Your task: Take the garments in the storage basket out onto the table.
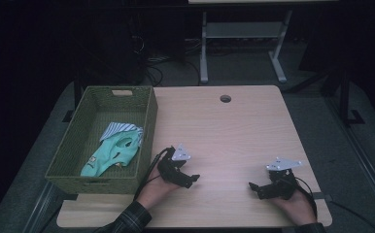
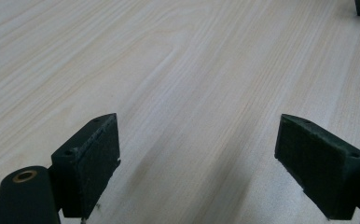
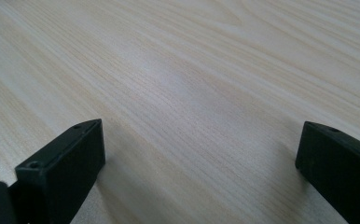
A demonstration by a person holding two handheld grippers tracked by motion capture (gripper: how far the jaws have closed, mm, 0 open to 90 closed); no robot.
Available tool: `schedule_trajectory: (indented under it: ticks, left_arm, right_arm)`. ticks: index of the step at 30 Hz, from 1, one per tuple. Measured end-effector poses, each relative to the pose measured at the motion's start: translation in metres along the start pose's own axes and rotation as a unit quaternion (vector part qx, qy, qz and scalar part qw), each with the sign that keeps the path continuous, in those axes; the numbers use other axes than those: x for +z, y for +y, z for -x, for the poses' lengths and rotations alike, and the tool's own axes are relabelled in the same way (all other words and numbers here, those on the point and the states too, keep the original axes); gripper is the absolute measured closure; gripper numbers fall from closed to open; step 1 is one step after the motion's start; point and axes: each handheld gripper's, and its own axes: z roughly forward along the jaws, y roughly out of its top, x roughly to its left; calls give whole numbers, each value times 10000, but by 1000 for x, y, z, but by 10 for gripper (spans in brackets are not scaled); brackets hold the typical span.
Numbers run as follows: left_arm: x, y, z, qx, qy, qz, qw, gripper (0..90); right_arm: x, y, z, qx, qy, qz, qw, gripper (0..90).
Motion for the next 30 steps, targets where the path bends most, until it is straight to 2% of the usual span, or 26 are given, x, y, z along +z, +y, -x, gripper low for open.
schedule_trajectory:
  ticks: [4, 30]
  left_arm:
    - [-2, 2, 0, 49, 56, -20, 10000, 133]
    - [-12, 11, -2, -41, 24, 58, 10000, 133]
  right_arm:
    - [0, 0, 0, 7, 0, -4, 10000, 10]
    - [0, 0, 0, 24, -10, -14, 10000, 10]
